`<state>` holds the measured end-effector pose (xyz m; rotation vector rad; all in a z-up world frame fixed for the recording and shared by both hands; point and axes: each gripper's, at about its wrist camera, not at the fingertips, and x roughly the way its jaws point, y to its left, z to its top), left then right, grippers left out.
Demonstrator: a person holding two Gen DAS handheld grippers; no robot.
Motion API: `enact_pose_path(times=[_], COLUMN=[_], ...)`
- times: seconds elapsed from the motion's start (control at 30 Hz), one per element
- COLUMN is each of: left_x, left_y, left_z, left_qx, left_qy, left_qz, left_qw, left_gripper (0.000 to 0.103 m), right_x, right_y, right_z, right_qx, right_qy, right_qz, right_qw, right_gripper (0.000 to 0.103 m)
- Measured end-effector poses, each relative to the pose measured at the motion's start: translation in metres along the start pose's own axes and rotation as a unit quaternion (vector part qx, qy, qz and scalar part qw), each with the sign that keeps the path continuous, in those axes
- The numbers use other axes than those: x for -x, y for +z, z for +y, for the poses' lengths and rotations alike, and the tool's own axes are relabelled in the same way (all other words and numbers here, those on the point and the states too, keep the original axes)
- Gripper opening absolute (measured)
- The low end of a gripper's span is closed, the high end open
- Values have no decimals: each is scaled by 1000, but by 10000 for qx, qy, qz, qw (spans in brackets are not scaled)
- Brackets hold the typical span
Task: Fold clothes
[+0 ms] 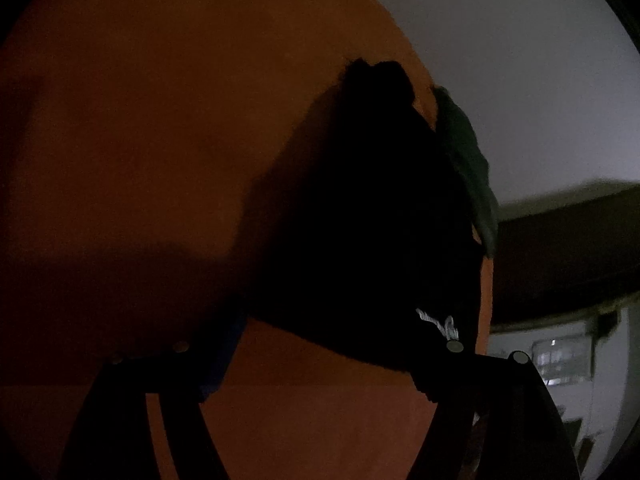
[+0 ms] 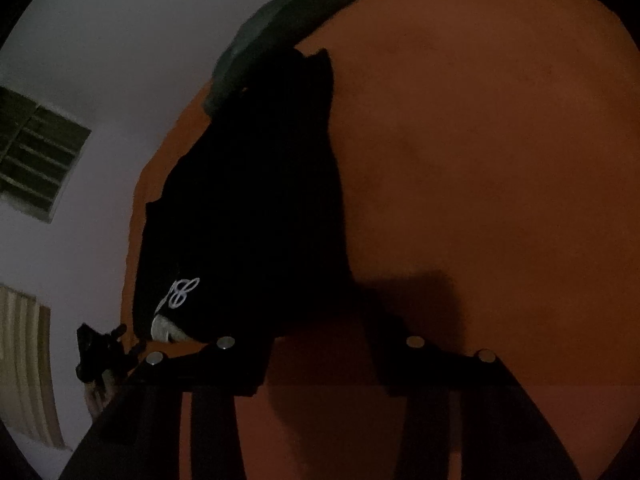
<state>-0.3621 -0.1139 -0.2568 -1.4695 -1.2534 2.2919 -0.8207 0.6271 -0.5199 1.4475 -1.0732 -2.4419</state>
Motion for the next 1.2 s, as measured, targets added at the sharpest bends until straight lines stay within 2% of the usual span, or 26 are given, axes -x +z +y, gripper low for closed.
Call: enact_pose_path(times=[0.03,0.13,0.2,0.27,0.37,0.43,0.5,0.57,0.6,0.67,0.73,0.9,0.93,1.03,1.13,1.17,1.2], left_x=[-3,-5,0,3,8,13,21,24,22,17,7,-17,-21,-29,-35,-39,-43], left_y=[0,-2,-6,-8,-5,-2,-1,-3,-7,-14,-22,-42,-41,-36,-33,-30,-28], left_z=[0,-1,1,7,12,15,16,18,20,24,22,16,13,10,6,2,0], left_qx=[50,131,100,94,290,451,526,658,773,1005,1116,1389,1382,1476,1532,1477,1492], left_qy=[10,-24,-22,-27,-178,-283,-329,-493,-580,-755,-783,-848,-799,-789,-996,-1202,-1317], left_qz=[-66,-397,-549,-484,-420,-433,-508,-480,-461,-422,-440,-484,-591,-874,-1096,-1167,-1176], left_qw=[10000,9991,9984,9988,9985,9976,9968,9955,9942,9912,9897,9855,9854,9820,9770,9747,9729], left_gripper=[74,74,71,71,70,71,72,73,75,75,75,75,75,75,74,69,50], right_x=[-3,4,13,15,0,0,7,17,22,24,25,16,14,6,1,-1,-3], right_y=[2,1,-3,-8,-8,-6,-6,-9,-12,-23,-38,-42,-43,-46,-51,-51,-51], right_z=[-4,-14,-12,-10,-18,-27,-36,-46,-53,-64,-72,-46,-40,-36,-38,-39,-40], right_qx=[-130,-552,-527,-431,-580,-804,-1001,-1284,-1506,-2033,-2530,-1948,-1827,-2029,-2444,-2588,-2730], right_qy=[-151,-265,-321,-454,-322,-59,208,458,657,1097,1215,917,856,1054,992,1040,1087], right_qz=[-27,-271,-438,-530,-206,-166,-259,-383,-434,-489,-619,-716,-735,-692,-949,-1018,-1087], right_qw=[9998,9978,9971,9966,9976,9966,9944,9899,9855,9717,9578,9739,9767,9710,9599,9549,9496], right_gripper=[5,4,3,3,5,11,25,60,64,65,65,64,64,64,65,65,65])
